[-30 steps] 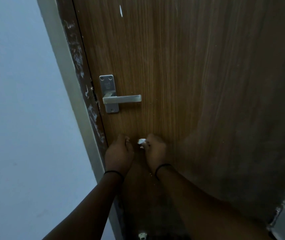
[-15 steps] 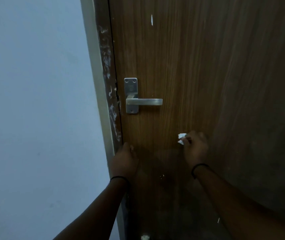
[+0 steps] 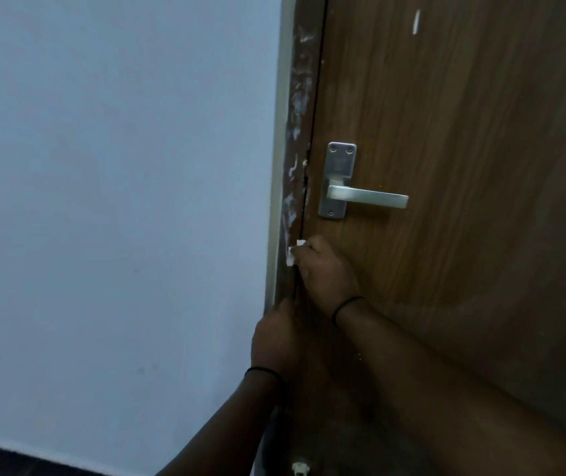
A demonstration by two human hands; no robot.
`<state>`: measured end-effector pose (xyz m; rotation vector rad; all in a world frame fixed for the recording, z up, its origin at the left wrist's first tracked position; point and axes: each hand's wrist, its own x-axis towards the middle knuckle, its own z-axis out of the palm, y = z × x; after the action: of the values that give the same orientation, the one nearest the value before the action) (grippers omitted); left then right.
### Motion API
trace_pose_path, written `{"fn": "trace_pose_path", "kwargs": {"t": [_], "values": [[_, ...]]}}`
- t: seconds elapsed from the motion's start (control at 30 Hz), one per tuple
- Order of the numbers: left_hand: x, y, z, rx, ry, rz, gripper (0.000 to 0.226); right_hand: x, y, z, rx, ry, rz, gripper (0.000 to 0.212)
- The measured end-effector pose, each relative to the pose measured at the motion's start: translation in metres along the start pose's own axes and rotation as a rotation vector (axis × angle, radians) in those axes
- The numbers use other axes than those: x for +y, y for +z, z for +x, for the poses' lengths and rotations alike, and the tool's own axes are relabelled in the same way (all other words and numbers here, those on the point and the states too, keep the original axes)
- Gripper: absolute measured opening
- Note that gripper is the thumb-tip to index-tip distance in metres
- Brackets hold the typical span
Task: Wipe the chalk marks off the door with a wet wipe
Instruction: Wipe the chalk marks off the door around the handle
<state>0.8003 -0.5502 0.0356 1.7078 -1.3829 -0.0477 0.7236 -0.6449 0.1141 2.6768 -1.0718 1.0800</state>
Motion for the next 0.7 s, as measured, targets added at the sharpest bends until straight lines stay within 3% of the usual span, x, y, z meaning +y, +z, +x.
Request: {"fn": "trace_pose_path", "kwargs": {"t": [0.17,0.33,0.53,0.7], "values": [[-0.005,0.019,-0.003,-0.026,-0.042,-0.034,0.045,-0.013,0.005,0.015,0.086,-0.233,-0.078,0.007],[-0.014,0.024,0.002,-0.019,-0.107,-0.061,0.048,0.004,-0.003,0.007,-0.063,-0.335,-0.215,0.012],[0.0,0.016,0.013,0.105,-0.024,-0.081,0.065,-0.018,-0.022,0.04,0.19,-0.284,-0.162,0.013],[0.015,0.008,0.028,0.122,-0.026,-0.071,0.075,-0.015,-0.018,0.02,-0.034,-0.297,-0.2,0.009]]}}
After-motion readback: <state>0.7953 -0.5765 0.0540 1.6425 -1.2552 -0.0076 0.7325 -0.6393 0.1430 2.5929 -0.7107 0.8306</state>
